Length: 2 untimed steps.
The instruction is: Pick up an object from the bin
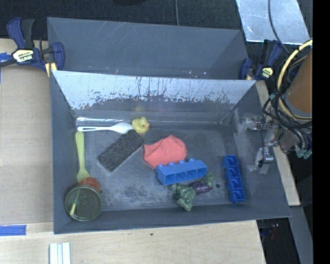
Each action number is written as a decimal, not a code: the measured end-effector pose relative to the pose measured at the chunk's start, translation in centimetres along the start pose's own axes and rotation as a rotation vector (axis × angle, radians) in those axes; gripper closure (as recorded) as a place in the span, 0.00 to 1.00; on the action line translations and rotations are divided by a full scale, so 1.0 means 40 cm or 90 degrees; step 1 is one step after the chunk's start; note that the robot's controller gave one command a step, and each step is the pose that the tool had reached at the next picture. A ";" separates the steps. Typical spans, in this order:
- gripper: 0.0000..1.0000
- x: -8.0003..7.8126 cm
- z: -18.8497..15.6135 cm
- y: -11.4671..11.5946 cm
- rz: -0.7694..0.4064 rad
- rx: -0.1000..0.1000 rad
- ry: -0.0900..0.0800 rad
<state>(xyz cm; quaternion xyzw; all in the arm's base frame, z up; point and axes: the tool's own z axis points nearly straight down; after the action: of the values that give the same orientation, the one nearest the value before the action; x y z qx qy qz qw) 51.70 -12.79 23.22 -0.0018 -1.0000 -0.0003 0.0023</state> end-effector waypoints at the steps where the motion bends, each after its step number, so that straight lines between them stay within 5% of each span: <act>1: 0.00 -0.004 -0.012 0.002 -0.003 0.001 -0.005; 2: 0.00 0.003 0.127 0.081 -0.103 0.002 -0.007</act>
Offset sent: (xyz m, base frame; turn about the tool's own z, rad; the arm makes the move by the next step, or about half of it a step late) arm -0.0097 0.0958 -0.1622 -0.4739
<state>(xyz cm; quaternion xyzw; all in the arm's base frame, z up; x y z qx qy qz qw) 51.56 -9.54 18.13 0.0790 -0.9969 0.0009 -0.0030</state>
